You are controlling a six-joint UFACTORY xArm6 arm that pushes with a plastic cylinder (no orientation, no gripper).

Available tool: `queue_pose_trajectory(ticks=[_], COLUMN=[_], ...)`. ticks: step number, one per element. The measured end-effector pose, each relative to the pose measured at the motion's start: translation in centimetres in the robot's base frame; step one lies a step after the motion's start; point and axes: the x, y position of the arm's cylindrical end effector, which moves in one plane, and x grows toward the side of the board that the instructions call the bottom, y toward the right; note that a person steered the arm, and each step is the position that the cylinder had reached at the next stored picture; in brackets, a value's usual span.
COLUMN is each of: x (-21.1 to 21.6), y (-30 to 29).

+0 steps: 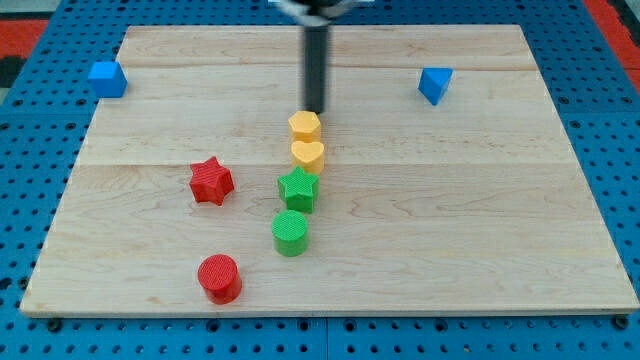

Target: Move the blue cube above the yellow hexagon

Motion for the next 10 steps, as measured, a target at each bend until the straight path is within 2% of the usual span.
queue_pose_trajectory(ticks=[2, 3, 5, 6, 7, 8, 9, 10], x=[4.8, 4.2, 3.2, -0.9, -7.4, -11.3, -11.3, -8.7], y=[-15.7, -24.2, -24.6, -24.6, -24.6, -24.5, -23.2, -18.1])
